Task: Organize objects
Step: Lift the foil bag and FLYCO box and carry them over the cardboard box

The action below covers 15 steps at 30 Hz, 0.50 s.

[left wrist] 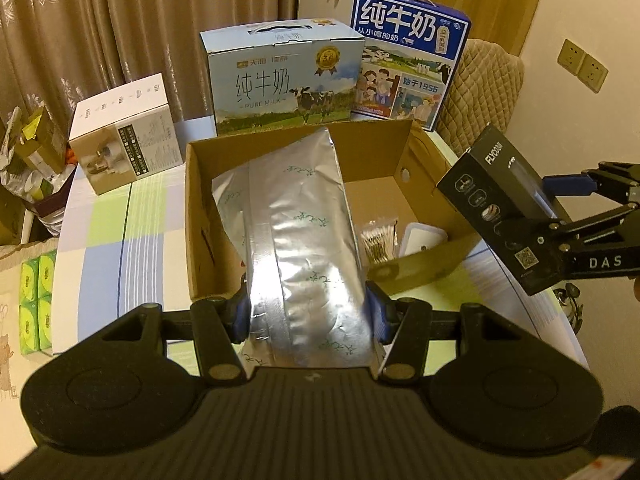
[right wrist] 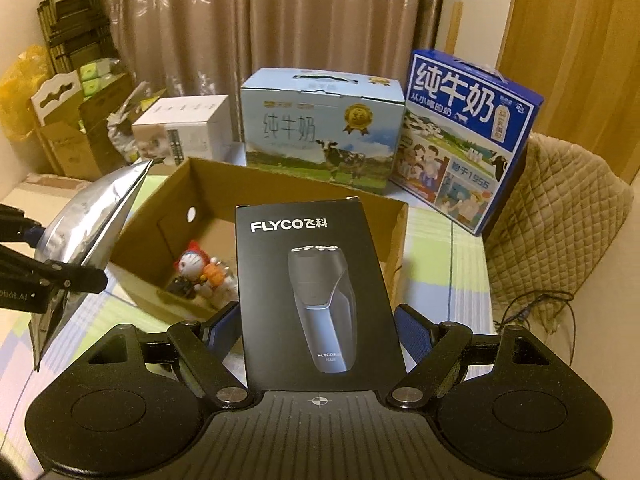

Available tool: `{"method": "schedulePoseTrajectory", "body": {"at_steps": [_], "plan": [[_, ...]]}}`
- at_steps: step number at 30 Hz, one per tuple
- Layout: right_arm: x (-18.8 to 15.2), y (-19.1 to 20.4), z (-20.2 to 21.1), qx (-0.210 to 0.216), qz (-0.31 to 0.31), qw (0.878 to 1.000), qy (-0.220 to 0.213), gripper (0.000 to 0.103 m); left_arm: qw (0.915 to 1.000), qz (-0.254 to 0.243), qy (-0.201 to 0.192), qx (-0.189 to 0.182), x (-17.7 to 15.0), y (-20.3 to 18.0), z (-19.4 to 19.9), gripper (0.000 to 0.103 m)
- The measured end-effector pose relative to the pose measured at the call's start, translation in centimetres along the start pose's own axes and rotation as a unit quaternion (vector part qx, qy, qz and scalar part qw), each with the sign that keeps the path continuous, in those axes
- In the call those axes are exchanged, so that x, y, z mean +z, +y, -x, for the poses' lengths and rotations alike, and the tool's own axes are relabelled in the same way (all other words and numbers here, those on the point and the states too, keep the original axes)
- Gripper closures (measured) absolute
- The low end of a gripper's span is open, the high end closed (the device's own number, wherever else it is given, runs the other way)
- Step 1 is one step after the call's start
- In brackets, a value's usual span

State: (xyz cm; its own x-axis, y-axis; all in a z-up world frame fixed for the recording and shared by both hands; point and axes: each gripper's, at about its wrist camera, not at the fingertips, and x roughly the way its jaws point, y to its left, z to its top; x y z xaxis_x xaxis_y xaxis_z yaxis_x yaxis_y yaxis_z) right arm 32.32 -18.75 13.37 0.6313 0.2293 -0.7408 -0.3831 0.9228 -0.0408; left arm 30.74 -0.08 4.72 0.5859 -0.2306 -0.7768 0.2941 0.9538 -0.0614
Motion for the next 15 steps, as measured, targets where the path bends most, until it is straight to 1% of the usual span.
{"method": "schedulePoseTrajectory", "body": {"at_steps": [8, 15], "plan": [[0.6, -0.9, -1.8, -0.006, -0.006, 1.0, 0.002, 0.024, 0.9999, 0.002, 0.011, 0.001, 1.1, 0.8, -2.3, 0.053], [1.7, -2.1, -3.2, -0.001, -0.033, 0.999, -0.001, 0.024, 0.9999, 0.003, 0.012, 0.006, 2.6, 1.4, -3.8, 0.053]]}}
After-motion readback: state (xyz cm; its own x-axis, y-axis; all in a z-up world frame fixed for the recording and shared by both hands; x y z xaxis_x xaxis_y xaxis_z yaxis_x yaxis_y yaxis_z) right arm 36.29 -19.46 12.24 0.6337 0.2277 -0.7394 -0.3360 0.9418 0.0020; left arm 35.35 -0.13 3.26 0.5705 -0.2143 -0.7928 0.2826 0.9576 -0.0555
